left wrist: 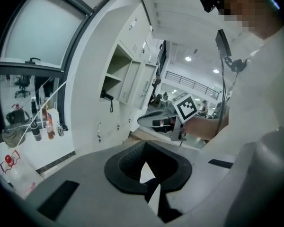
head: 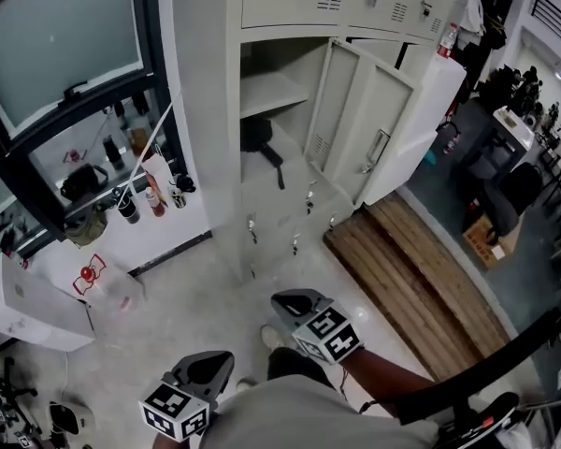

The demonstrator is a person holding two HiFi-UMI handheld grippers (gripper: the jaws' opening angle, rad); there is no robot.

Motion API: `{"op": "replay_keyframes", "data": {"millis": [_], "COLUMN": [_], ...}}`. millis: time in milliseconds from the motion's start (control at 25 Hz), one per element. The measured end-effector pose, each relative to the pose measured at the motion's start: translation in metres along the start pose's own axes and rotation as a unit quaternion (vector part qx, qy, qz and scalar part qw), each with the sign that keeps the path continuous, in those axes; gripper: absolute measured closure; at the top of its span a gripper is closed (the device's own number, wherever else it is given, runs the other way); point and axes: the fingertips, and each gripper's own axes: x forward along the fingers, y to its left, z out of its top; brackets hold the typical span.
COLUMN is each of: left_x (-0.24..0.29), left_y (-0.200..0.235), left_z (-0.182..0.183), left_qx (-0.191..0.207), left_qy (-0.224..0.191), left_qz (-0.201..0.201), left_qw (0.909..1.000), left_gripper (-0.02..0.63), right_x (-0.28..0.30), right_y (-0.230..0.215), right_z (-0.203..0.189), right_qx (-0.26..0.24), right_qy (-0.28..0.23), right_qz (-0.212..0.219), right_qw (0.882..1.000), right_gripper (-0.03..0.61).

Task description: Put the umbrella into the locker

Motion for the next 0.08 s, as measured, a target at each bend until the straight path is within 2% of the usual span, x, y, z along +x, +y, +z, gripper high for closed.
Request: {"op": "replay_keyframes", "data": {"millis": [80], "left_x": [0.0079], "left_y": [0.0074], "left_z": [0.0062], "left_qx": [-0.003], "left_qy": [0.0], "left_qz": [0.002], "left_qw": [1.0], "left_gripper": [0.603], "right_x": [0.0045], "right_y": [-0.0131], "right_z": [0.0052], "right_qx": [0.002], "right_qy": [-0.003], "right_qz": [-0.002], "right_qw": [1.0], "right_gripper": [0.561]}}
